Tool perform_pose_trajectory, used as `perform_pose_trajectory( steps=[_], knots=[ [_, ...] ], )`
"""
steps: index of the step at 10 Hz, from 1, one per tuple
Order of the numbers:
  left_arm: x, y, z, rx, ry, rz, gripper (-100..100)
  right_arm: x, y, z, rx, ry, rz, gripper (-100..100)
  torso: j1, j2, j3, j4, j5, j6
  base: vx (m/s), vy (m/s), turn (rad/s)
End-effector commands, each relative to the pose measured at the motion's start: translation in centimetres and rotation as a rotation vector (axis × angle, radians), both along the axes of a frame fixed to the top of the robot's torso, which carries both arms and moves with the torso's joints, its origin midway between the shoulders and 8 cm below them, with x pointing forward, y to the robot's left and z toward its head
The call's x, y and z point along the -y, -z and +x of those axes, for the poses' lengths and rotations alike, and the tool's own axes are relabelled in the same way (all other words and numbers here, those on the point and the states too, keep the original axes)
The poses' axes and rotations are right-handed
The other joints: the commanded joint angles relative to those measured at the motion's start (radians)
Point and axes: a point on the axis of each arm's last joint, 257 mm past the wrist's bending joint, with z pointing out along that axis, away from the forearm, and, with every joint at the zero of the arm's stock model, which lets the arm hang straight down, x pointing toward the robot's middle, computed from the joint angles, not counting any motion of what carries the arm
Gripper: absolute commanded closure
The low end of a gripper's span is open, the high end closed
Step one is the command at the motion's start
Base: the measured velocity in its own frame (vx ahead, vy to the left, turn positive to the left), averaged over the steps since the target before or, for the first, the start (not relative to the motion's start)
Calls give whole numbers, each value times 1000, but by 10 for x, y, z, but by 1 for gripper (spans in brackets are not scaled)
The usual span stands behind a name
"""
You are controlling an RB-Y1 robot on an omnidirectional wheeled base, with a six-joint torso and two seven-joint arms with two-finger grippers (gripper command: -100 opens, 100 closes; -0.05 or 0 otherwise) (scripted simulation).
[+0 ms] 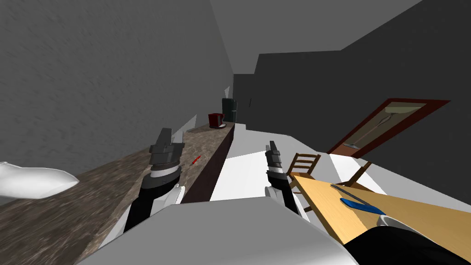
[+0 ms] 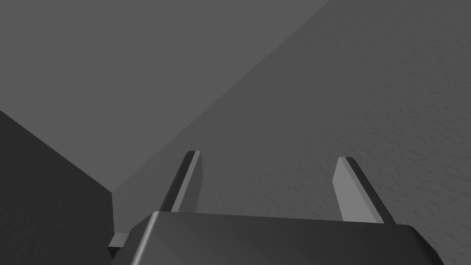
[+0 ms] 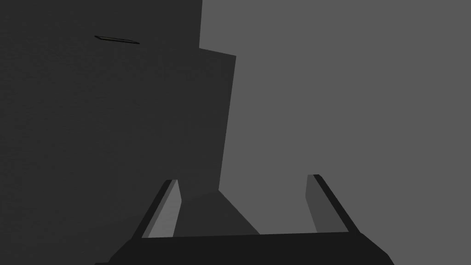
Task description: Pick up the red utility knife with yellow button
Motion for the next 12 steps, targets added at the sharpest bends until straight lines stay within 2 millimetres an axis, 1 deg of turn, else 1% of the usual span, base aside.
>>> perform_pose_trajectory(
  steps=[1,2,4,7,8,11,12],
  knots=[
    [2,8,3,-29,3,32,-100,0,0,0,0,0,0,0,0,0,0,0,0,0,-9,-23,-29],
    [3,16,5,-56,2,57,-100,0,0,0,0,0,0,0,-1,1,0,0,0,0,-6,-52,-44],
    [3,39,10,-130,-2,115,-100,0,0,0,0,0,0,0,-3,1,0,0,-1,0,-9,-56,-49],
    [-2,83,16,-271,-14,218,-100,0,0,0,0,0,0,0,-3,1,1,0,-1,0,-16,-46,-61],
    [-2,85,15,-278,-15,217,-100,0,0,0,0,0,0,0,-3,2,1,0,-1,0,-11,-35,-13],
    [-12,138,13,-440,-27,326,-100,0,0,0,0,0,0,0,-2,1,1,0,-1,0,-12,-39,-68],
    [-14,142,11,-455,-30,325,-100,0,0,0,0,0,0,0,-3,2,1,0,-1,0,-14,-28,-17]
  ],
)
